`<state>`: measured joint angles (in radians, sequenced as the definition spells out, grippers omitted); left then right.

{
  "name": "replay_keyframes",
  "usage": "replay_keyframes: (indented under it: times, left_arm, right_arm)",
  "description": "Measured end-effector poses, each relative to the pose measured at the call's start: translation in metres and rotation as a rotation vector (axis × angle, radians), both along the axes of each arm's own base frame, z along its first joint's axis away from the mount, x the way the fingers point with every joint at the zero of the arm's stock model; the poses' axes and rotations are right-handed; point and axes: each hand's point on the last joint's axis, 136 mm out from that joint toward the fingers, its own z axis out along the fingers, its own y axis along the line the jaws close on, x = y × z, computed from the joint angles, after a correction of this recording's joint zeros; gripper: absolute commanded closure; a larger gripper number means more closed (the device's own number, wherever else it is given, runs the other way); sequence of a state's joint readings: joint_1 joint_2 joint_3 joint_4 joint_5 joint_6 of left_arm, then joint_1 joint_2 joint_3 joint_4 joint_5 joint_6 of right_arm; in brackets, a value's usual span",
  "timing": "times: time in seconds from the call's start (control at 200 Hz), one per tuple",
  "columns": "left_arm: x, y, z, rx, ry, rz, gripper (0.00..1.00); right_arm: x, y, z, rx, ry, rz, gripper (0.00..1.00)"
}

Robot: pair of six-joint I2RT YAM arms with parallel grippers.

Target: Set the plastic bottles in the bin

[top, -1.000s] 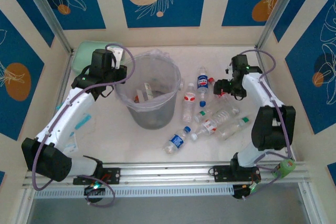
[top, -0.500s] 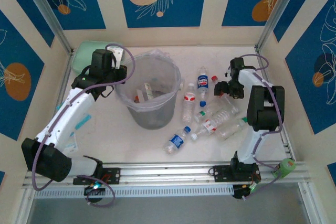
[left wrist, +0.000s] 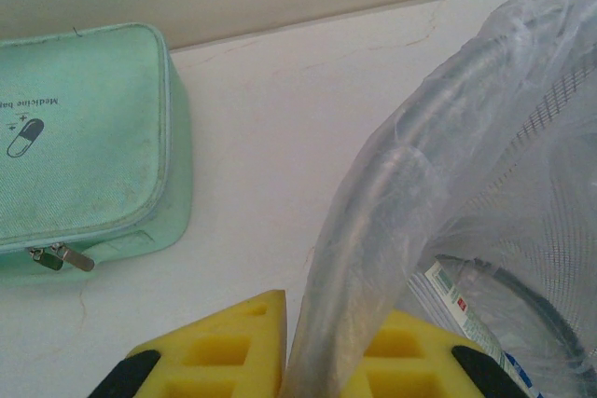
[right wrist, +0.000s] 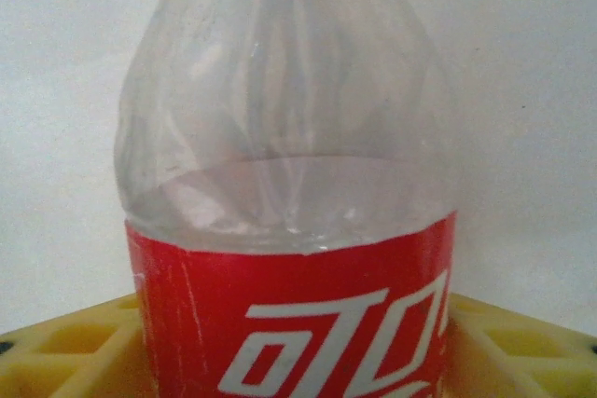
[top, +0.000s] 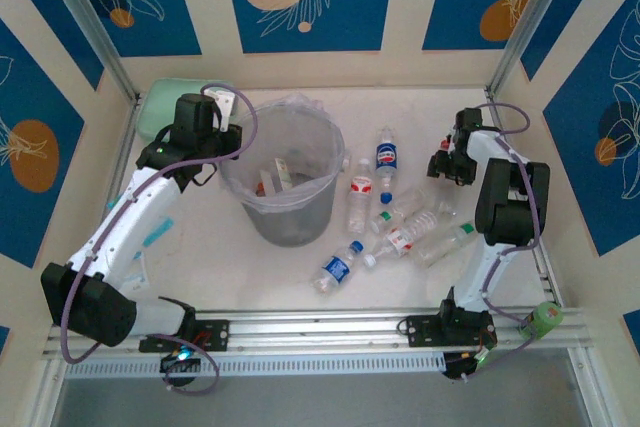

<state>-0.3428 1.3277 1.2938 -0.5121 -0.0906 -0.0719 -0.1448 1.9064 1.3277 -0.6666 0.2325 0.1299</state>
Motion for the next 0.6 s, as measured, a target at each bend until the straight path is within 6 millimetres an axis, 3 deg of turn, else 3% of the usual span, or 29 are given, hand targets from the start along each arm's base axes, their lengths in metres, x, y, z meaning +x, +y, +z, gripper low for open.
replay_keyframes:
  times: [0.2,0.29,0.405,0.6]
  left_arm:
    - [0.0,0.0,0.0,0.0,0.0,0.0,1.0]
    - [0.0,0.0,0.0,0.0,-0.001,-0.001,1.0]
    - [0.0,0.0,0.0,0.0,-0.001,-0.001,1.0]
    - [0.0,-0.001,0.0,0.0,-0.001,-0.002,1.0]
  right_arm:
    - [0.0,-0.007,0.004,-0.003,-0.006,-0.021,0.47]
    - [0.001,-0.013,0.02,-0.002,-0.031,-0.047,0.5]
    - [0.009,-0.019,0.064,-0.005,-0.117,-0.073,0.55]
    - [0.017,-0.001,0.179,0.063,-0.382,-0.064,0.58]
